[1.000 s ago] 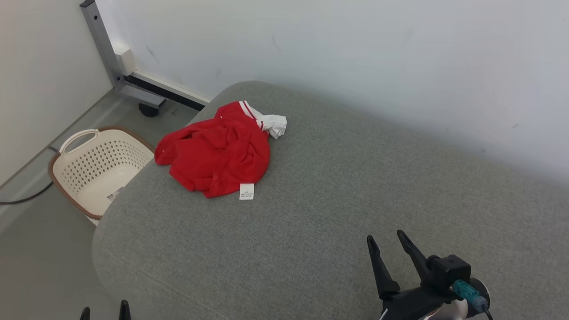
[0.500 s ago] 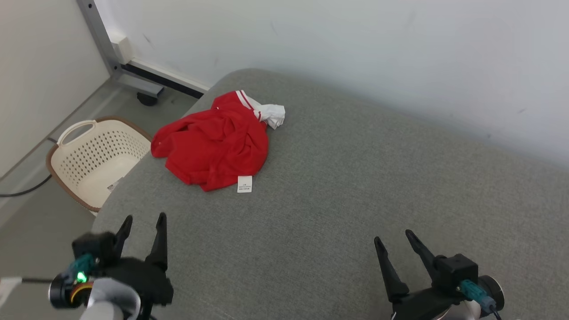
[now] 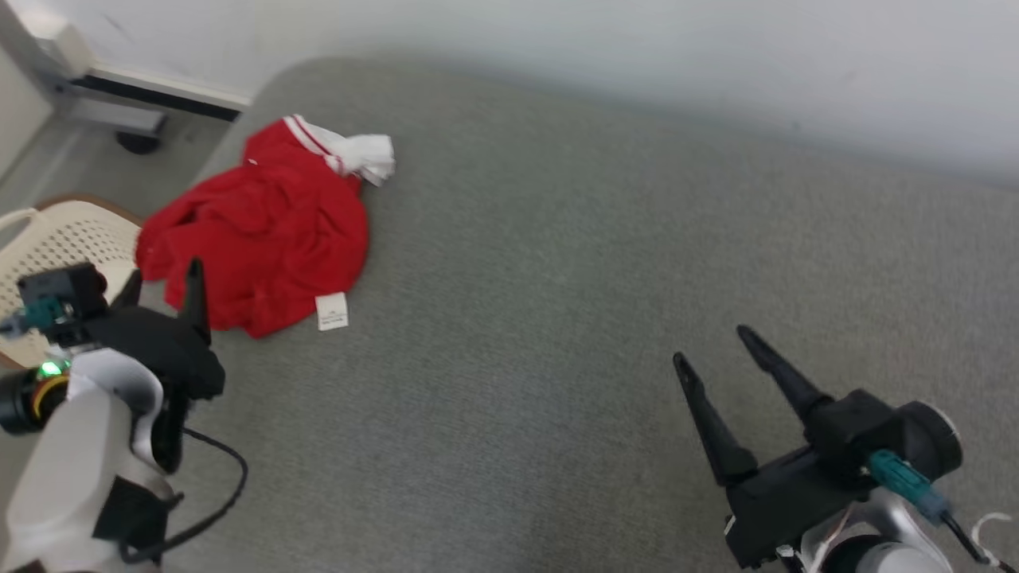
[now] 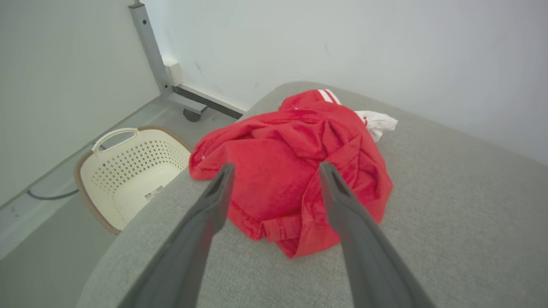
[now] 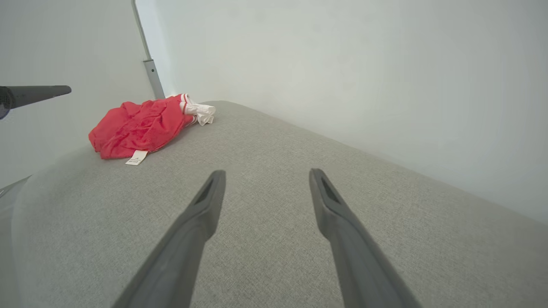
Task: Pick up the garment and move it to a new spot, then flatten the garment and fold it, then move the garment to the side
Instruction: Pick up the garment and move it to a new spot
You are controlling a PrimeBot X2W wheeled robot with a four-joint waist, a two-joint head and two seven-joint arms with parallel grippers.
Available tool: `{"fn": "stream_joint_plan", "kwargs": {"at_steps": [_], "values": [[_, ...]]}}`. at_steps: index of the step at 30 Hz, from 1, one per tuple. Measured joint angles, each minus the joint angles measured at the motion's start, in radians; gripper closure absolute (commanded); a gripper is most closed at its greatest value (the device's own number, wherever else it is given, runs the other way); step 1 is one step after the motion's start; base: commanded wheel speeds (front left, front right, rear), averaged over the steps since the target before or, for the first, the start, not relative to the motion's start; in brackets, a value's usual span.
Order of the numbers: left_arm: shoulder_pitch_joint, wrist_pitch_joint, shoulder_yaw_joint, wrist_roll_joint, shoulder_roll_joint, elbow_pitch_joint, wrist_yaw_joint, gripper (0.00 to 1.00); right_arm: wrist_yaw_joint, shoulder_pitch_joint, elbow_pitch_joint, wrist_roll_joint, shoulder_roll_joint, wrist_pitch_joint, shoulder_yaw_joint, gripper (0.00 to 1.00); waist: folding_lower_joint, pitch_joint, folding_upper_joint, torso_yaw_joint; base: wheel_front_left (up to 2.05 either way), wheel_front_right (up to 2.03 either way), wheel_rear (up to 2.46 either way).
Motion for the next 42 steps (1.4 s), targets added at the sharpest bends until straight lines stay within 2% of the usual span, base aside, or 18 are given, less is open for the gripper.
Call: {"fn": "stream_joint_plan", "kwargs": {"at_steps": [6, 10, 14, 19, 20, 21, 22, 25, 32, 37, 42], "values": [[-0.119, 0.019, -0.012, -0.007, 0.059, 0.104, -0.009, 0.00, 0.000, -0.003, -0.152, -0.004, -0.007, 0.059, -0.034, 0.00, 0.0001, 0.121, 0.0000, -0.061, 0.00, 0.00, 0.00], [-0.172, 0.042, -0.025, -0.005, 0.088, 0.170, -0.009, 0.00, 0.000, 0.002, -0.195, -0.014, -0.010, 0.073, -0.047, 0.00, 0.0001, 0.200, 0.0001, -0.099, 0.00, 0.00, 0.00], [-0.220, 0.032, -0.006, -0.009, 0.100, 0.225, 0.047, 0.00, 0.000, 0.004, -0.220, -0.025, -0.011, 0.072, -0.059, 0.00, 0.0002, 0.269, 0.0001, -0.135, 0.00, 0.00, 0.00], [-0.246, 0.037, 0.019, -0.044, 0.091, 0.290, 0.073, 0.00, 0.000, 0.003, -0.221, -0.027, -0.011, 0.072, -0.061, 0.00, 0.0001, 0.327, 0.0002, -0.177, 0.00, 0.00, 0.00], [-0.251, 0.037, 0.028, -0.051, 0.093, 0.301, 0.079, 0.14, 0.000, 0.002, -0.220, -0.027, -0.010, 0.072, -0.059, 0.00, 0.0001, 0.334, 0.0001, -0.185, 0.00, 0.00, 0.00], [-0.260, 0.038, 0.031, -0.058, 0.097, 0.311, 0.081, 0.74, 0.000, 0.001, -0.219, -0.027, -0.009, 0.071, -0.056, 0.00, -0.0002, 0.339, 0.0000, -0.192, 0.00, 0.00, 0.00], [-0.266, 0.039, 0.033, -0.061, 0.099, 0.318, 0.078, 1.00, 0.000, 0.001, -0.217, -0.027, -0.009, 0.070, -0.053, 0.00, -0.0002, 0.343, 0.0000, -0.199, 0.00, 0.00, 0.00], [-0.271, 0.021, 0.051, -0.084, 0.096, 0.327, 0.052, 1.00, 0.000, -0.003, -0.206, -0.027, -0.009, 0.066, -0.047, 0.00, -0.0001, 0.342, 0.0000, -0.212, 0.00, 0.00, 0.00], [-0.269, -0.110, 0.074, -0.149, 0.094, 0.273, -0.007, 1.00, 0.000, -0.039, -0.132, 0.002, 0.004, 0.013, -0.027, 0.00, -0.0002, 0.273, 0.0001, -0.218, 0.00, 0.00, 0.00], [-0.274, -0.119, 0.045, -0.166, 0.120, 0.203, -0.014, 1.00, 0.000, -0.044, -0.050, 0.022, 0.034, -0.047, -0.023, 0.00, -0.0001, 0.201, 0.0000, -0.222, 0.00, 0.00, 0.00], [-0.281, -0.081, -0.029, -0.186, 0.132, 0.063, -0.014, 1.00, 0.000, -0.042, 0.027, 0.037, 0.063, -0.107, -0.047, 0.00, -0.0002, 0.108, -0.0001, -0.234, 0.00, 0.00, 0.00]]}}
